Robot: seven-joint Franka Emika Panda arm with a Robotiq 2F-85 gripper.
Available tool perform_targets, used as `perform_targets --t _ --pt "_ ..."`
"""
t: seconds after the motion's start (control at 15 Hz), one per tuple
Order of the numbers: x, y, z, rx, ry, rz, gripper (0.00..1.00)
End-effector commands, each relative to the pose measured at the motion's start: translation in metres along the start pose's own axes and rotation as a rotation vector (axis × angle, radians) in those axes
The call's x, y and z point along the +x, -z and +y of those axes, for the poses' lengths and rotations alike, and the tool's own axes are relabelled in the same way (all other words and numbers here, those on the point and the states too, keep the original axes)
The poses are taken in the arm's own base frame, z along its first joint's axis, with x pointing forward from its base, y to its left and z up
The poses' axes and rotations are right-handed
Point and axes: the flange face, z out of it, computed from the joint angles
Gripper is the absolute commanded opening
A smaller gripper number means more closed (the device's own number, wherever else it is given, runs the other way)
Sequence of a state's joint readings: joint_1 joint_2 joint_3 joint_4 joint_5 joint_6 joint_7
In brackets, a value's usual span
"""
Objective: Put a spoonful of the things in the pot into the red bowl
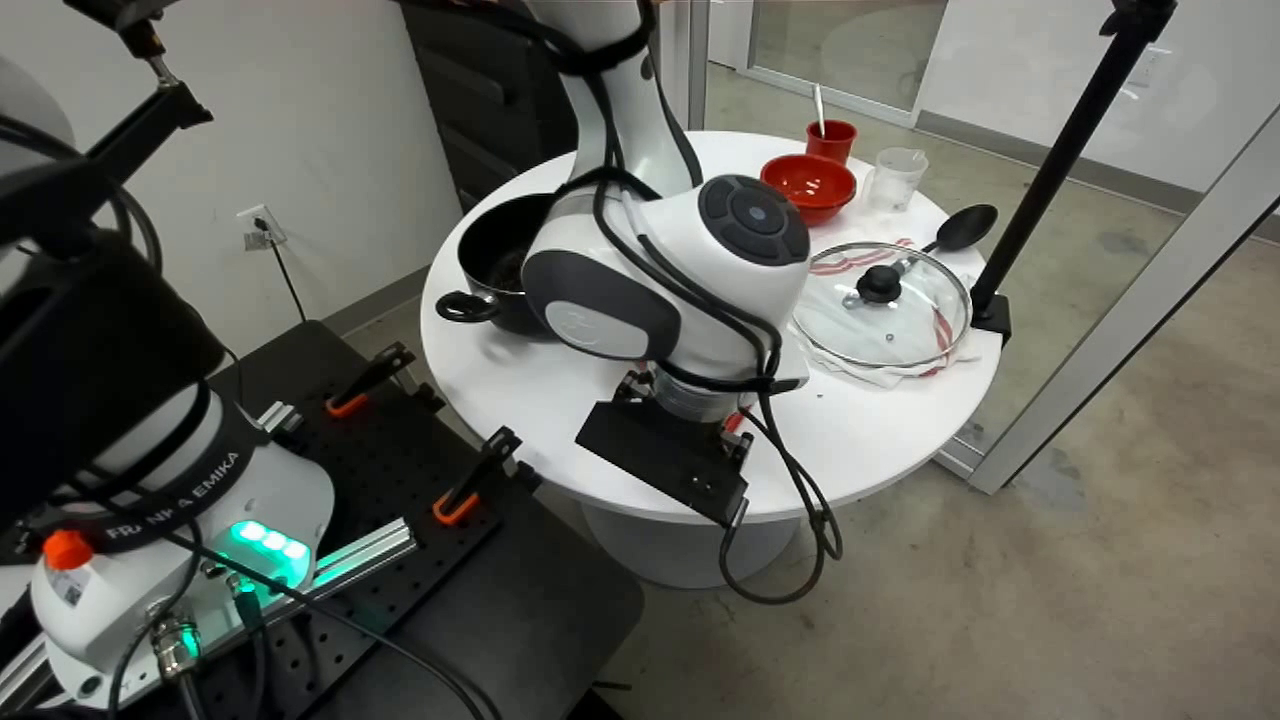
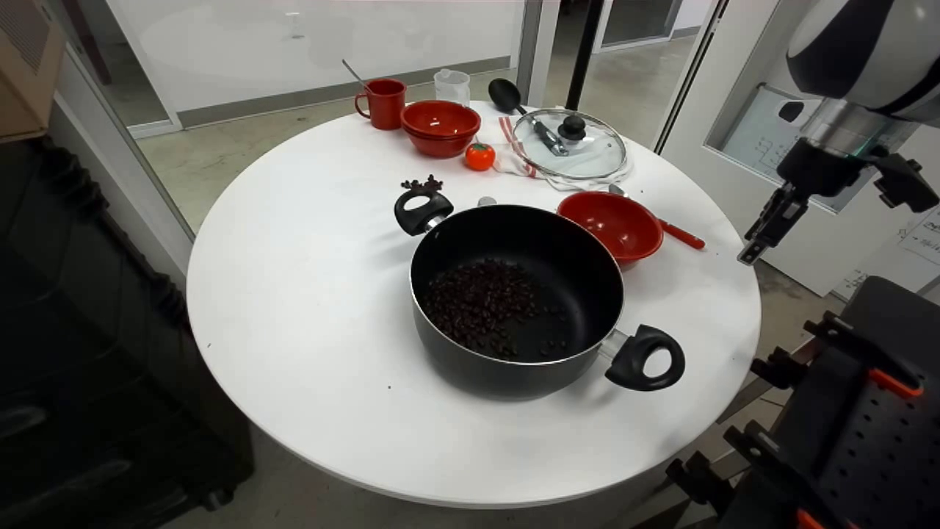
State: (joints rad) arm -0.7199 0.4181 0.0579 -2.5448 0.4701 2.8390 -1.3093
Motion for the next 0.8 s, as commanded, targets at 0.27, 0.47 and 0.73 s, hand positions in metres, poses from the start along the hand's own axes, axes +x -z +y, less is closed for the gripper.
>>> perform_targets --t 0.27,0.47,0.73 --pt "0.031 0.006 -0.016 -0.107 0.059 0.151 1.00" --pt "0.030 0.005 -0.005 -0.133 0.031 0.164 1.00" --pt "0.027 -0.002 0.012 -0.159 0.003 0.180 1.00"
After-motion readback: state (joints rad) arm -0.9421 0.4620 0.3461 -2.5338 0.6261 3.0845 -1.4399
